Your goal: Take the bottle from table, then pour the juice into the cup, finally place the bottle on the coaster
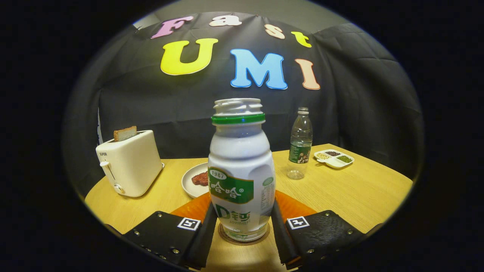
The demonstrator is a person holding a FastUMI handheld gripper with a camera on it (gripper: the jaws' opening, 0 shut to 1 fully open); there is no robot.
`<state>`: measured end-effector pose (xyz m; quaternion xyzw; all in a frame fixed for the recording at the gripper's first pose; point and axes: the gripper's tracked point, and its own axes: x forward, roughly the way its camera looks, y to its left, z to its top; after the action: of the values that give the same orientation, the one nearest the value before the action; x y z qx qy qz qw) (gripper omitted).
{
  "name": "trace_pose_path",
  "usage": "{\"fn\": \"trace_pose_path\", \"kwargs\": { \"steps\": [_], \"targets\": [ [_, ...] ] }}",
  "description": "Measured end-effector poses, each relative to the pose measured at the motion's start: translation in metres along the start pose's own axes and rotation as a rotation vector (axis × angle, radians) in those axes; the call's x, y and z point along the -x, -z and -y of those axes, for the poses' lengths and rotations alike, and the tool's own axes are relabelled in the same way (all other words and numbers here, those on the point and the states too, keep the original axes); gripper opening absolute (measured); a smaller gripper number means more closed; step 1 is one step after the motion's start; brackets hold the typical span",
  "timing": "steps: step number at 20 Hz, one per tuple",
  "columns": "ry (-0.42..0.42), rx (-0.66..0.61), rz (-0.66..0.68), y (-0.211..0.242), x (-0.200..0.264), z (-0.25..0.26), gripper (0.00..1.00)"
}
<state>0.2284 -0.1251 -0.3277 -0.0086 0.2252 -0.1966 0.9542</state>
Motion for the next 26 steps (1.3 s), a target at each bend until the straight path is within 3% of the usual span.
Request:
{"fn": "trace_pose_path", "kwargs": {
  "steps": [12,18,19,20,26],
  "targets": [
    [-0.044,0.023,-0.005,0.014,-0.016,-0.004,0.71],
    [-0.058,0.001,-0.005,0.012,-0.015,-0.008,0.77],
    [-0.056,0.001,-0.002,0.011,-0.015,-0.006,0.92],
    [-0.061,-0.003,-0.001,0.011,-0.015,-0.006,0.96],
    [-0.08,-0.003,0.014,-0.004,0.005,-0.003,0.98]
  ]
}}
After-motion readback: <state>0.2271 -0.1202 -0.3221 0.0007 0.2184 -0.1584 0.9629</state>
